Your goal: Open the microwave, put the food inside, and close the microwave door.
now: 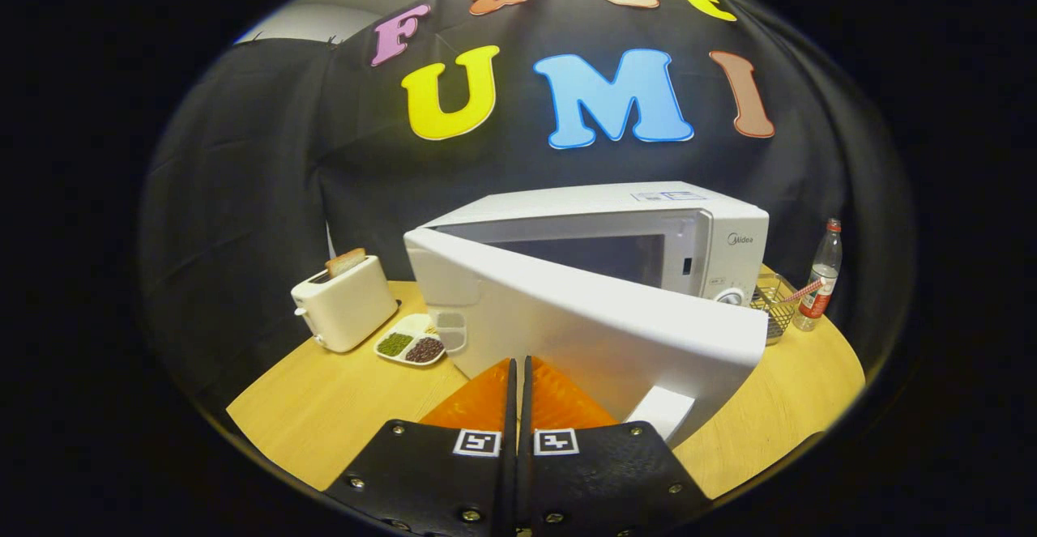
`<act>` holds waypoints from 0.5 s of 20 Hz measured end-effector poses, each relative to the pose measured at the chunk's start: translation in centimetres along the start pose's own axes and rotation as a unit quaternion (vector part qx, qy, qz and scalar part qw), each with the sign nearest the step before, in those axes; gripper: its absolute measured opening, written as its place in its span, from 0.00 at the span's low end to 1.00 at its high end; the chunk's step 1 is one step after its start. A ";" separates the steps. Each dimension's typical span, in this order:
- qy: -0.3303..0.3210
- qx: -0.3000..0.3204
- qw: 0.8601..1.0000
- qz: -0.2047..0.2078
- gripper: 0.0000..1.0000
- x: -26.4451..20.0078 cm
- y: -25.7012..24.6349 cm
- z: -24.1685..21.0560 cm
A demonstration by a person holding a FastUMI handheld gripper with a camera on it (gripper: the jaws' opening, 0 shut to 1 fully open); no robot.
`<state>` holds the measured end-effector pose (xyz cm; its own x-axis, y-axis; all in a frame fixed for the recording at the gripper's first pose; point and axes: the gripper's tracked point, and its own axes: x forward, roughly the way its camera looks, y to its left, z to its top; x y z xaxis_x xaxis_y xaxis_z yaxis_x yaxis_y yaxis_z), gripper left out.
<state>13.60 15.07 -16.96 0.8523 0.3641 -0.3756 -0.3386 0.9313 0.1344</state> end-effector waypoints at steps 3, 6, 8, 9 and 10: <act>-0.004 -0.005 1.000 -0.018 0.01 1.9 -2.2 1.0; -0.006 0.004 1.000 -0.027 0.01 3.7 -4.1 1.7; -0.009 0.008 0.999 -0.039 0.01 4.8 -5.3 2.6; -0.011 0.013 0.999 -0.043 0.01 5.3 -5.9 3.0; -0.015 0.016 0.999 -0.049 0.01 5.8 -6.4 3.4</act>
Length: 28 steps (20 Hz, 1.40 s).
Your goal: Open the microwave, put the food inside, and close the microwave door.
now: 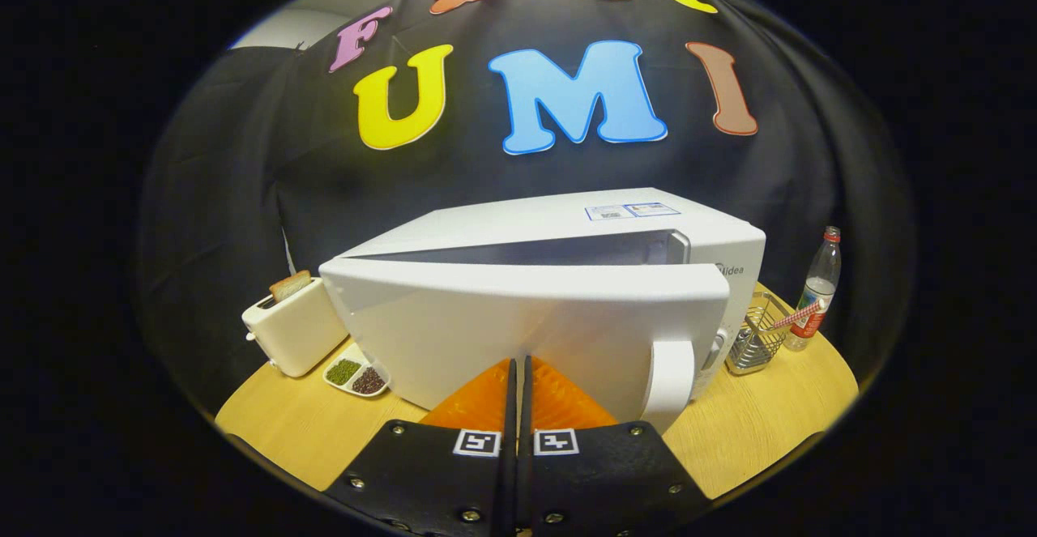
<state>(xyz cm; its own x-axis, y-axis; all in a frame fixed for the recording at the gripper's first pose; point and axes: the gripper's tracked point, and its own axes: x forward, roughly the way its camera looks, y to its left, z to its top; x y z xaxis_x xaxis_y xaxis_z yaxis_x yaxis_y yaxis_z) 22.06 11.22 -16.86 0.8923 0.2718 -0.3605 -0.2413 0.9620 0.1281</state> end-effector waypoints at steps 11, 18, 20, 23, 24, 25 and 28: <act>-0.029 -0.018 0.998 -0.047 0.01 2.9 -2.2 2.5; -0.061 -0.015 0.996 -0.057 0.03 -1.5 -0.9 5.0; -0.070 -0.024 0.995 -0.059 0.03 -4.0 -0.3 5.2; -0.098 -0.047 0.991 -0.072 0.03 -8.2 0.2 5.9; -0.106 -0.054 0.990 -0.076 0.03 -9.7 0.4 6.0; -0.114 -0.058 0.989 -0.077 0.03 -11.2 0.7 6.3; -0.131 -0.058 0.986 -0.082 0.03 -15.5 1.5 6.4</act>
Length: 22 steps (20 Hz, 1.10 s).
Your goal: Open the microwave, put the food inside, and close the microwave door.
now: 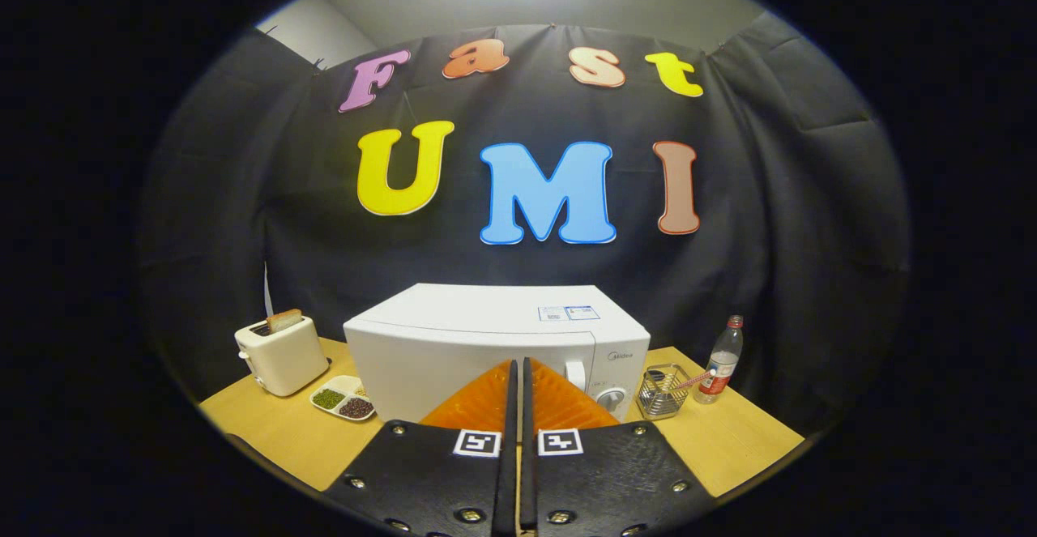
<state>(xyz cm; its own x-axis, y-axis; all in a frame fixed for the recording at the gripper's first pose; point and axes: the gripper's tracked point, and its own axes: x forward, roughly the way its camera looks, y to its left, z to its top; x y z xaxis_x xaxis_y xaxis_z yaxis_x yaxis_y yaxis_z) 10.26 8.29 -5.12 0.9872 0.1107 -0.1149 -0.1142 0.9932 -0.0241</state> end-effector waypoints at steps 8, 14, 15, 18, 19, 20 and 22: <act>-0.008 0.002 1.000 0.010 0.39 -9.5 1.8 -0.2; -0.022 0.016 1.000 0.004 0.95 -13.0 2.2 0.4; -0.025 0.018 1.000 0.004 0.95 -13.3 2.2 0.7; -0.028 0.022 0.999 0.003 0.95 -13.9 2.1 0.9; -0.028 0.025 0.999 0.002 0.95 -14.0 2.0 1.0; -0.029 0.027 0.999 0.003 0.95 -14.1 2.1 1.1; -0.031 0.026 0.999 0.004 0.95 -14.3 2.1 1.3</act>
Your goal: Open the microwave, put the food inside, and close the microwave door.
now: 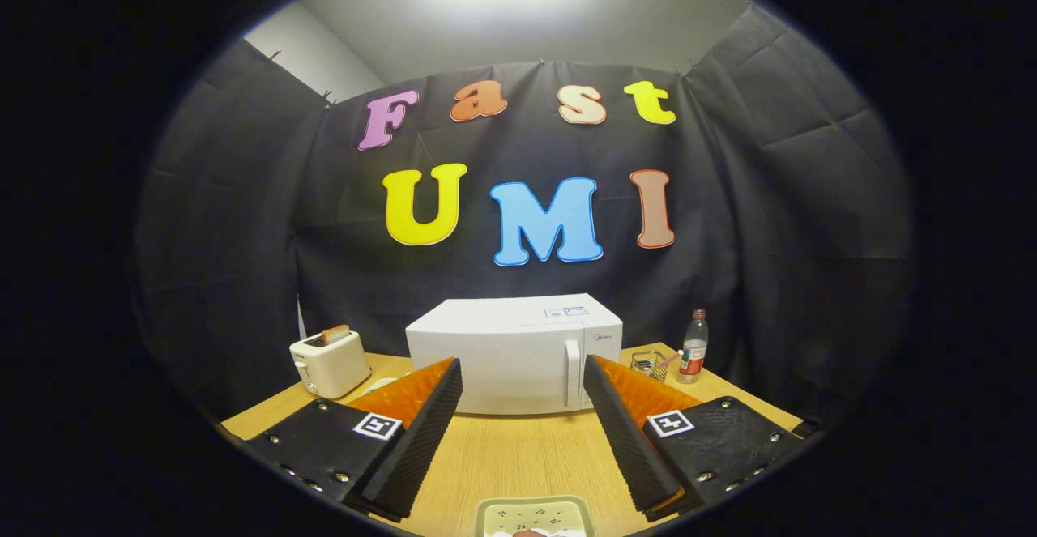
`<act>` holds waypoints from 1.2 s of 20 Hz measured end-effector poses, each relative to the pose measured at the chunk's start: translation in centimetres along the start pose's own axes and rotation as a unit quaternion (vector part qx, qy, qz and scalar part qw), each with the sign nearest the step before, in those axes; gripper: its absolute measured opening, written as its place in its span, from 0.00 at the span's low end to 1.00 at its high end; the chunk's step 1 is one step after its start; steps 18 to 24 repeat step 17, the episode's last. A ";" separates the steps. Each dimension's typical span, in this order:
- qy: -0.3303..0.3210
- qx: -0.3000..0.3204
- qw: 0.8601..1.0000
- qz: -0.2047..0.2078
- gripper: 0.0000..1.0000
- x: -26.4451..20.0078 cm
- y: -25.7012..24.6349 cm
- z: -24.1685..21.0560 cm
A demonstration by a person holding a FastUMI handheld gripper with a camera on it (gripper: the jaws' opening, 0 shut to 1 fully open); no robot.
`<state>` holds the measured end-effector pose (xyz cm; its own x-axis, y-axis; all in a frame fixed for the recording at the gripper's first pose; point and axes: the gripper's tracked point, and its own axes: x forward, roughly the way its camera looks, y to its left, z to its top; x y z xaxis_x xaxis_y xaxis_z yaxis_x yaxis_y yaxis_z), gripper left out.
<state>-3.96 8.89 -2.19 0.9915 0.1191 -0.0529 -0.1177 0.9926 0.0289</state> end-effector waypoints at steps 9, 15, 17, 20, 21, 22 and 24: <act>0.004 -0.004 1.000 0.012 0.95 -0.2 0.7 0.2; 0.000 -0.002 1.000 0.016 0.95 -0.5 0.7 0.7; -0.006 0.000 1.000 0.017 0.95 -0.8 0.8 1.2; -0.006 0.000 1.000 0.017 0.95 -0.8 0.8 1.2; -0.006 0.000 1.000 0.017 0.95 -0.8 0.8 1.2; -0.006 0.000 1.000 0.017 0.95 -0.8 0.8 1.2; -0.006 0.000 1.000 0.017 0.95 -0.8 0.8 1.2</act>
